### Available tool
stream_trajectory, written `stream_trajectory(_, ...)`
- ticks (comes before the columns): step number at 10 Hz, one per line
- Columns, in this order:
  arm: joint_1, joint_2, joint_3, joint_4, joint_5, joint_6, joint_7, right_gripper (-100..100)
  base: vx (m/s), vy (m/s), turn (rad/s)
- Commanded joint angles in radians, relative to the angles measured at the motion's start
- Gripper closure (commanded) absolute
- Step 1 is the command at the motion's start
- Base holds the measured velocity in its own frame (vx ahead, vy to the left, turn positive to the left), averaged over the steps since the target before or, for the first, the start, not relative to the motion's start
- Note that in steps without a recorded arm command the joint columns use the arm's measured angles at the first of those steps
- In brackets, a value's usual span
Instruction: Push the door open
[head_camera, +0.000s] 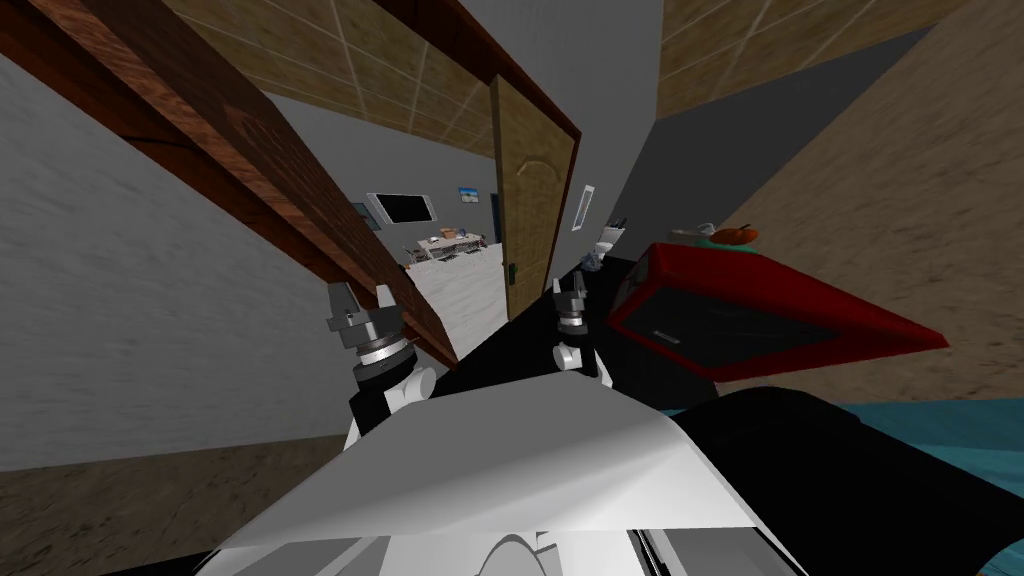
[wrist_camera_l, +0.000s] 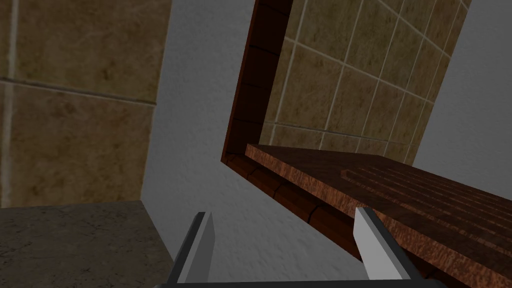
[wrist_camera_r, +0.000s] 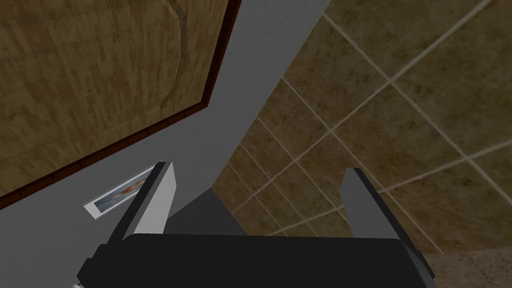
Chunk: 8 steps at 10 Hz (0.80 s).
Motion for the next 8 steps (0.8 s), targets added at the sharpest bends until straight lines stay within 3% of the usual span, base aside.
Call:
stream_trajectory(1,-0.023,-0.002,0.004,0.036,0.004,0.014,0.001,-100,0.088,-0.100,0.070)
stream_trajectory(8,-0.118,-0.013,0.028,0.215,0.025,0.062,0.003,-100,0.091,-0.095,0.080)
